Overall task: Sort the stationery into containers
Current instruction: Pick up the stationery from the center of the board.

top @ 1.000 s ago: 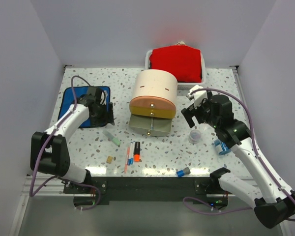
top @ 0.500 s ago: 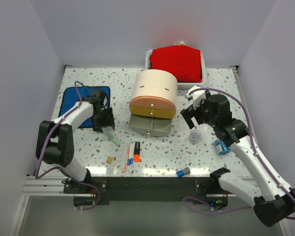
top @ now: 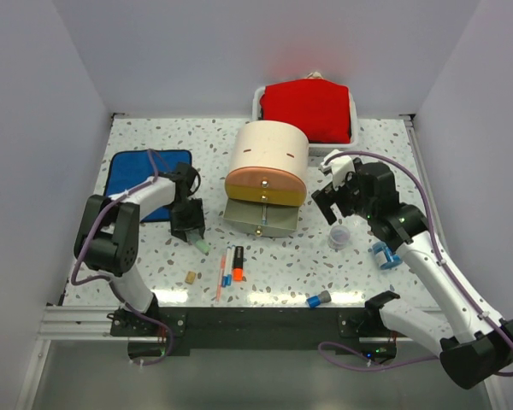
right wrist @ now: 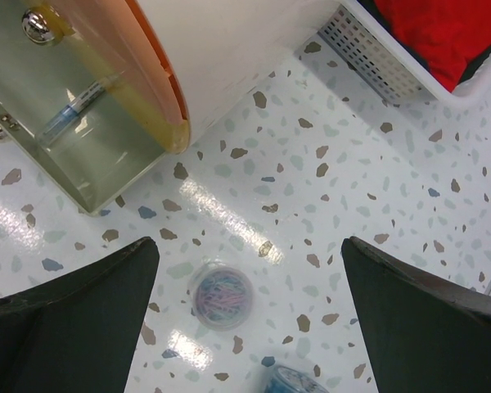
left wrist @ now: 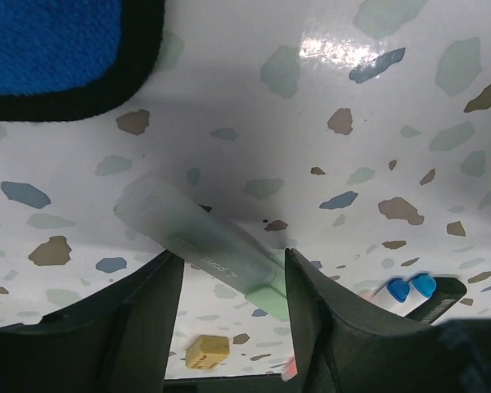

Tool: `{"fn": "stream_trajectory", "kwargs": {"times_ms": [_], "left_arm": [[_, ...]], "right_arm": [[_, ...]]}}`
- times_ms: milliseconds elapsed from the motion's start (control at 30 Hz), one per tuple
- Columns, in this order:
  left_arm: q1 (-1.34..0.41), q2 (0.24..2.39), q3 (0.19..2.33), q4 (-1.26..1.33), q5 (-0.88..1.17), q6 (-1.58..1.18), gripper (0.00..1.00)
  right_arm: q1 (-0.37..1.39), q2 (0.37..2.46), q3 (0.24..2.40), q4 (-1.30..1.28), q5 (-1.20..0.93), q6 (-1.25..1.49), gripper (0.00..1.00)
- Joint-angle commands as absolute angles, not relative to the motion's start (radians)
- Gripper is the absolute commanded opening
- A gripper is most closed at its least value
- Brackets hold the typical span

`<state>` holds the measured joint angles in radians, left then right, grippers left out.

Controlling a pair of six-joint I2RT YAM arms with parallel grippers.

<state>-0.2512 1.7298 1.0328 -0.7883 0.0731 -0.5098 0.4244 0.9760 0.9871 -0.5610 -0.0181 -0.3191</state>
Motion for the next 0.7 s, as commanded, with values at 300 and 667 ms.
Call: {"fn": "stream_trajectory", "kwargs": {"times_ms": [300, 667], "left_arm": [[-0.299, 1.801, 1.080, -0.706, 0.064, -0.483, 0.32], [-0.298, 1.635, 1.282, -0.782, 0.152, -0.258, 0.00]], "right_arm": [[0.422, 0.982, 0.996, -0.543, -0.035, -0.308, 0.99], [0.419, 0.934, 0.992, -0.551, -0.005, -0.310, 0.99]]}}
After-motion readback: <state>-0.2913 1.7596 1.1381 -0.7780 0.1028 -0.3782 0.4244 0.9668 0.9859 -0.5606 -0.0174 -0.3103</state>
